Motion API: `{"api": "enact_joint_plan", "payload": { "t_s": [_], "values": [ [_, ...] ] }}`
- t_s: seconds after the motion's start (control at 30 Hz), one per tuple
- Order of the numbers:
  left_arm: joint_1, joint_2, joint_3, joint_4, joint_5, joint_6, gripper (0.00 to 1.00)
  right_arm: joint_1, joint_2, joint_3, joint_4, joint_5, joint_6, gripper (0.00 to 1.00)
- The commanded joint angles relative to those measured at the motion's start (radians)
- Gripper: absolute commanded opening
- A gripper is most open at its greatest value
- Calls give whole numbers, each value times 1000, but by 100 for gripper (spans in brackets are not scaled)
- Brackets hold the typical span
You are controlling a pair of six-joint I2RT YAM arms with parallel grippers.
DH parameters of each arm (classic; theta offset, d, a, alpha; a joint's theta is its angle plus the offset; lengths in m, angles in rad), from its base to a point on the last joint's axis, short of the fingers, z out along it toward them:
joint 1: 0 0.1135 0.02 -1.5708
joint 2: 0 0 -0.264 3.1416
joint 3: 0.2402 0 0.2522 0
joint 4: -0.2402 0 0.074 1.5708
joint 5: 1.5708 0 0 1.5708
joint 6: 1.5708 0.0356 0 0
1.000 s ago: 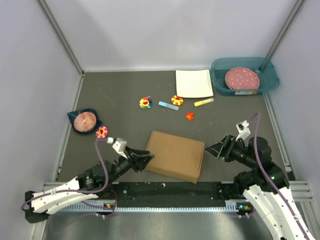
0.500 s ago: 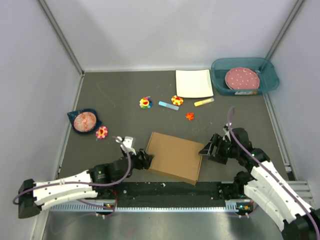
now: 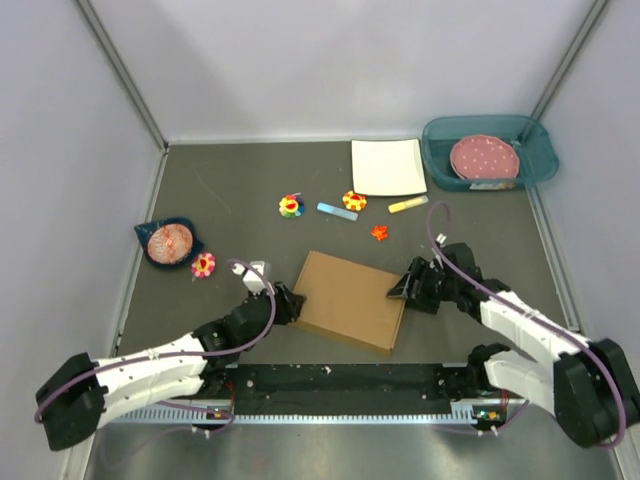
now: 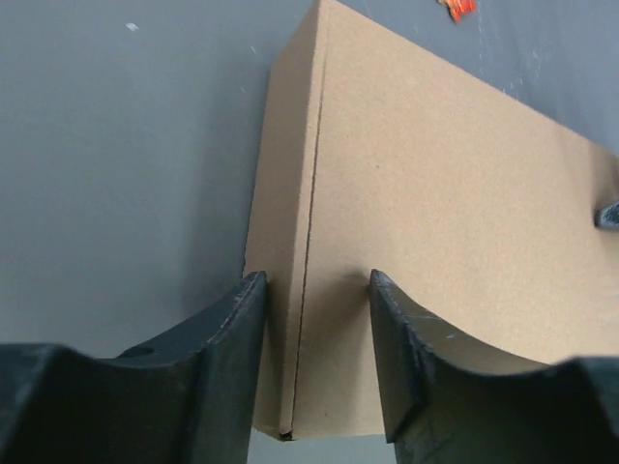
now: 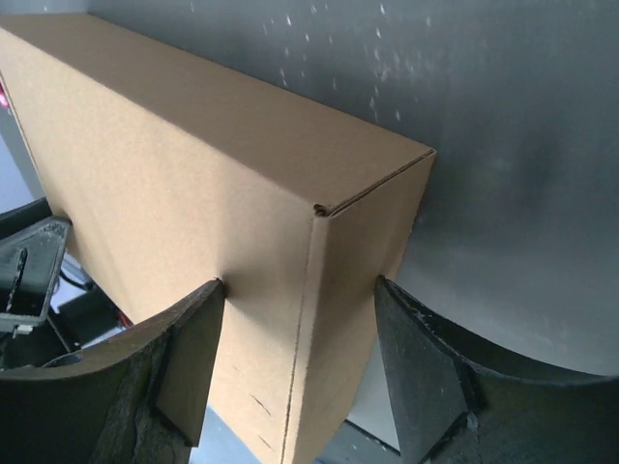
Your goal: Fold the paper box
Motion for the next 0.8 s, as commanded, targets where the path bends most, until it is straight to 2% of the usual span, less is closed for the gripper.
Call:
{"api": "enact_joint_plan", "payload": {
  "t_s": [0.0, 0.1, 0.27, 0.4, 0.43, 0.53, 0.67, 0.77],
  "values": [
    [115, 18, -35, 184, 134, 22, 47, -18, 166, 78, 237, 25, 3, 62],
    [163, 50, -6, 198, 131, 71, 47, -35, 303, 139, 307, 22, -18, 60],
    [236, 143, 58, 218, 171, 120, 51, -69, 433, 220, 366, 41, -34, 59],
    [252, 209, 112, 209, 195, 114, 62, -98, 473, 256, 363, 38, -51, 60],
    [253, 209, 123, 173, 185, 114, 68, -100, 453, 263, 337, 42, -57, 61],
    [253, 148, 170, 77, 131, 128, 75, -100, 369, 263, 276, 61, -81, 67],
    [252, 30, 261, -198, -17, 122, 82, -98, 130, 309, 43, 143, -147, 73],
    [253, 1, 337, -309, -97, 50, 82, -98, 56, 365, -45, 199, -190, 74]
  ]
}}
